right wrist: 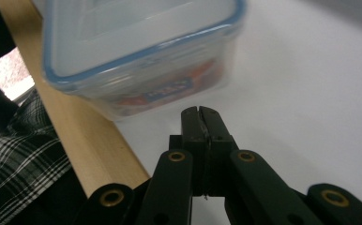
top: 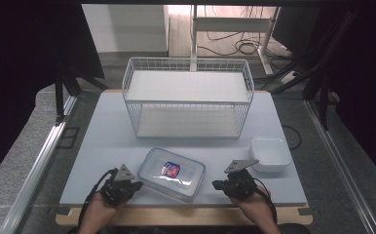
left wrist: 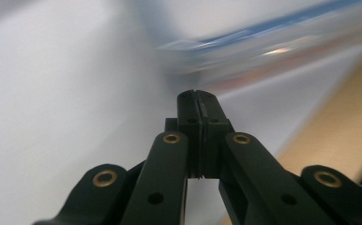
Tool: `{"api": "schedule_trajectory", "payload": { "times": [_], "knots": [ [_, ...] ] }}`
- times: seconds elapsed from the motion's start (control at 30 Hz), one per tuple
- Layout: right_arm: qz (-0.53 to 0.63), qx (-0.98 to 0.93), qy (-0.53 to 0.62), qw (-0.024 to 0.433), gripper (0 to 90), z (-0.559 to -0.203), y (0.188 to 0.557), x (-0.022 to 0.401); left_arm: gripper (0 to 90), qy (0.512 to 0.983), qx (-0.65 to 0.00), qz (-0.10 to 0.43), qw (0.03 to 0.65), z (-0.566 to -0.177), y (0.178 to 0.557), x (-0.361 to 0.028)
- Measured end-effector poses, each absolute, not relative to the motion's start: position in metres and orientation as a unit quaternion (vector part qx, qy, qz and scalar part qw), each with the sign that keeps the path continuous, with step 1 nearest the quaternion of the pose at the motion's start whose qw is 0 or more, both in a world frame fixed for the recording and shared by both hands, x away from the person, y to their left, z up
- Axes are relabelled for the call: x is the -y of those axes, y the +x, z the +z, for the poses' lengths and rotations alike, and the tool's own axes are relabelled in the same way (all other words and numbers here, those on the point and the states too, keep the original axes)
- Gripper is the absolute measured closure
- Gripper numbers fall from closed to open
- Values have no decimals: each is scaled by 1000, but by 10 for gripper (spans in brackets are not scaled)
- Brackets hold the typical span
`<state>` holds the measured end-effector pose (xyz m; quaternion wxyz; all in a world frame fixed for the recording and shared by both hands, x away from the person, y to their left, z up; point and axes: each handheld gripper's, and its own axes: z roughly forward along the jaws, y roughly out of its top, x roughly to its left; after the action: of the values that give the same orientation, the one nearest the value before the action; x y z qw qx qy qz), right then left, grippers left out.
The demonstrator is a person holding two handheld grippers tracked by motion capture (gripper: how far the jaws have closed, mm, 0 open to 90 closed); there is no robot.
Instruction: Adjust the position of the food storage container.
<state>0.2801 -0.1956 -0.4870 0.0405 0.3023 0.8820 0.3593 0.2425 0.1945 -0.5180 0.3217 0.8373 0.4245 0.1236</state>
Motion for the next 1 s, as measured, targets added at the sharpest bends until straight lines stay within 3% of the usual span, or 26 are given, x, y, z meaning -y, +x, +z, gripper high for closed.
{"api": "schedule_trajectory", "payload": {
  "times": [0.17, 0.37, 0.8, 1.0],
  "knots": [
    [358, -885, 294, 36, 899, -491, 279, 187, 899, 807, -452, 105, 365, -521, 259, -208],
    [363, -885, 291, 36, 894, -493, 278, 181, 900, 818, -431, 98, 368, -519, 258, -184],
    [342, -869, 347, 87, 896, -493, 299, 207, 900, 833, -405, 77, 369, -517, 250, -148],
    [346, -868, 346, 88, 886, -494, 306, 213, 862, 830, -400, 66, 382, -519, 253, -151]
  ]
}}
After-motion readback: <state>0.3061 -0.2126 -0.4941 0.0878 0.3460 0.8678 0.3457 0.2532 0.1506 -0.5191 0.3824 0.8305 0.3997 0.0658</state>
